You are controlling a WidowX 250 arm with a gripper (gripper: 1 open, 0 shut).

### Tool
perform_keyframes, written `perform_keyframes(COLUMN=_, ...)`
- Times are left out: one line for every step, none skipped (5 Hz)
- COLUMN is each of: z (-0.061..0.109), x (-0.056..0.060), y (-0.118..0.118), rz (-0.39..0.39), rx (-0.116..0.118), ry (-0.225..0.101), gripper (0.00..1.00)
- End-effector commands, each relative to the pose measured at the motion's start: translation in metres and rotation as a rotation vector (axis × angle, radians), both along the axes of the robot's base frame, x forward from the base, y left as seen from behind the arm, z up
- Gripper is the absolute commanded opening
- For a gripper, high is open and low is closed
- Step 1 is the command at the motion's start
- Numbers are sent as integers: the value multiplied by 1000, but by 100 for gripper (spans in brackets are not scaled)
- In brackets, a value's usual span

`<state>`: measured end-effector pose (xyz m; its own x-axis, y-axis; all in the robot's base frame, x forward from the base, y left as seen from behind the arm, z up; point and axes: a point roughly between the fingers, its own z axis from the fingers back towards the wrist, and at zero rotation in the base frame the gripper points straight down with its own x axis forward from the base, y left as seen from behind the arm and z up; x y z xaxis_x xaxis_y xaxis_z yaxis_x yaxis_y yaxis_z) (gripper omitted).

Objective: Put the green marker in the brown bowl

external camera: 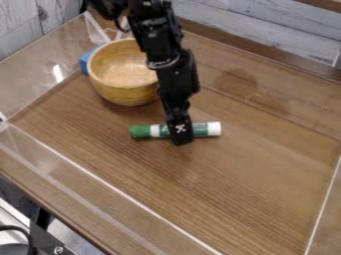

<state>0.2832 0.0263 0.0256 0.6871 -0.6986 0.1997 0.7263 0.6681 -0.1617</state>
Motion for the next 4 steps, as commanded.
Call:
perform_keyframes(z=5, x=6, y=3, rz=9, rx=2, ry=-38, gripper=0)
perform_keyframes(z=5, x=6, y=4, rz=18, rx=-1, ry=-37, gripper=0)
perform_keyframes(z=10, x=6, y=5, rz=40, rx=-3, ry=-25, gripper=0)
perform_keyframes(z=14, x=5, y=7, rz=60, rx=-5, ry=-12, gripper=0)
